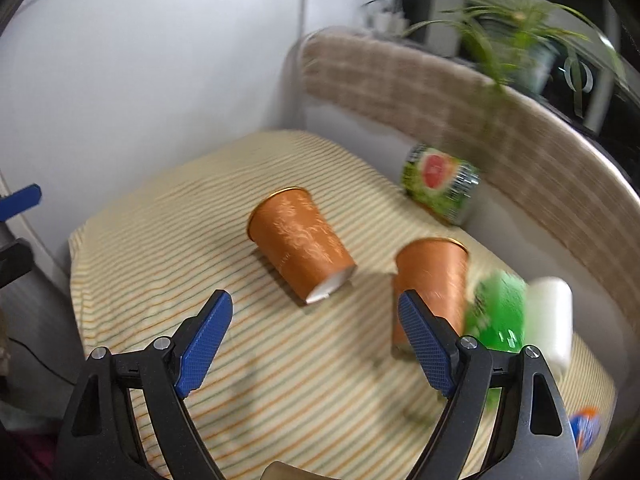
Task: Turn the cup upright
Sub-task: 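Reach the right tool to the tipped orange paper cup and close around it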
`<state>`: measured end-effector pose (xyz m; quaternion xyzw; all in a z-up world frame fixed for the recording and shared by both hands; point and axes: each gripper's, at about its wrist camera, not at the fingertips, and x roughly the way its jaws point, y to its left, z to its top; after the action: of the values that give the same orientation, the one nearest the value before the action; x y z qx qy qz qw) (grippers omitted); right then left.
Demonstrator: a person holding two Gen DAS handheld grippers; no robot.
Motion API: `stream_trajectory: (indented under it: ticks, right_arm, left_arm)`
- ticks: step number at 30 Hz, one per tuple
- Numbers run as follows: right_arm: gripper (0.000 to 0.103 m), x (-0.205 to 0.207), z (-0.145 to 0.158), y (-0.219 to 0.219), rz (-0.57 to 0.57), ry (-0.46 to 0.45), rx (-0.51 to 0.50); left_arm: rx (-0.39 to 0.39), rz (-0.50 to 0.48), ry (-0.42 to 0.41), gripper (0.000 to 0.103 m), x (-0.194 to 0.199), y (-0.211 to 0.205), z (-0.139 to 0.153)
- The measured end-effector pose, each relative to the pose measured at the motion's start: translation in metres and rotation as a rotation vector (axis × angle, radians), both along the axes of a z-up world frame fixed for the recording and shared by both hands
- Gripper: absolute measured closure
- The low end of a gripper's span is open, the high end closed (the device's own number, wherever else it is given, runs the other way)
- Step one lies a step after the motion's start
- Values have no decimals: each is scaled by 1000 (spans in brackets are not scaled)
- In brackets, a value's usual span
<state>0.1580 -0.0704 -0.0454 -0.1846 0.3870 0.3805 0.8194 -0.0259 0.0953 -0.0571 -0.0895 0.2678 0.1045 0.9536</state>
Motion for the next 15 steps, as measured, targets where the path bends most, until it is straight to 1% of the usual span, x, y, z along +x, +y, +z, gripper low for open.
stream_trajectory:
  ticks: [7,11,15]
  right_arm:
    - [18,19,-20,42,130,28,-131]
    - [18,31,-33,61,168,19,-222]
    - [18,37,-42,74,201,16,-271]
  left_arm:
    - [-23,53,17,0,-7,16,-6]
    - [-23,74,20,0,-11,22,-8]
    - [-28,97,23,0,-13,28,-9]
